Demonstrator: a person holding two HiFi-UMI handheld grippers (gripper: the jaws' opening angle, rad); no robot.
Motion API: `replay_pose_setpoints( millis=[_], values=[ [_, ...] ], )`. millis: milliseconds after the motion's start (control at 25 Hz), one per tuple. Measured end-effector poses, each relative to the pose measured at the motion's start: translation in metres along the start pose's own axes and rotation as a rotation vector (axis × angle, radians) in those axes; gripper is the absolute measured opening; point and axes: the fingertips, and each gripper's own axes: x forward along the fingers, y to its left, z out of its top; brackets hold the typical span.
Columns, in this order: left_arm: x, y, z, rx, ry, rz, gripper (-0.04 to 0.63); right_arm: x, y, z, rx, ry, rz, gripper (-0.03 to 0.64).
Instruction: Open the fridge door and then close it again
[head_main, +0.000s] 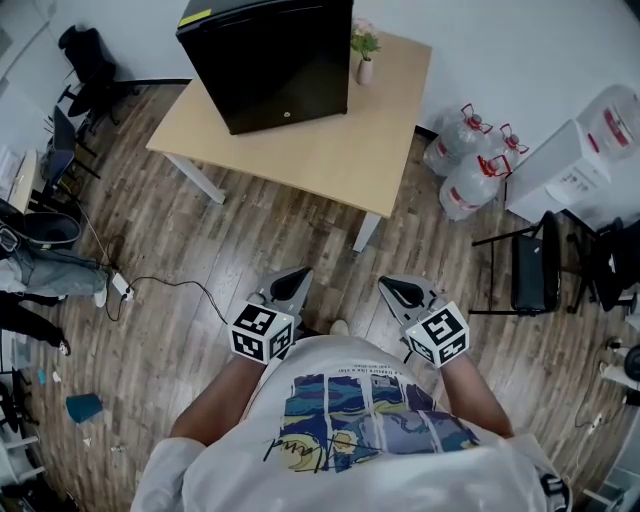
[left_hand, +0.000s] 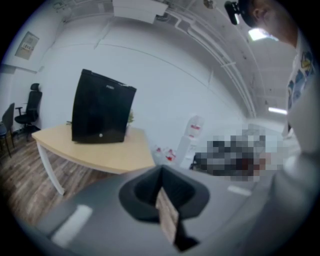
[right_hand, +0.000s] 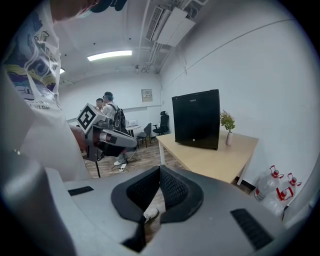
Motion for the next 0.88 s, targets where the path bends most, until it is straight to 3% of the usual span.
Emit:
replay_pose_setpoints(
  millis=[880],
  values=[
    [-0.003,0.011,0.002,0.021,0.011,0.022,0.008,0.009,0.001,0.007,-0.041,-0.009,-0.004,0.012]
  ],
)
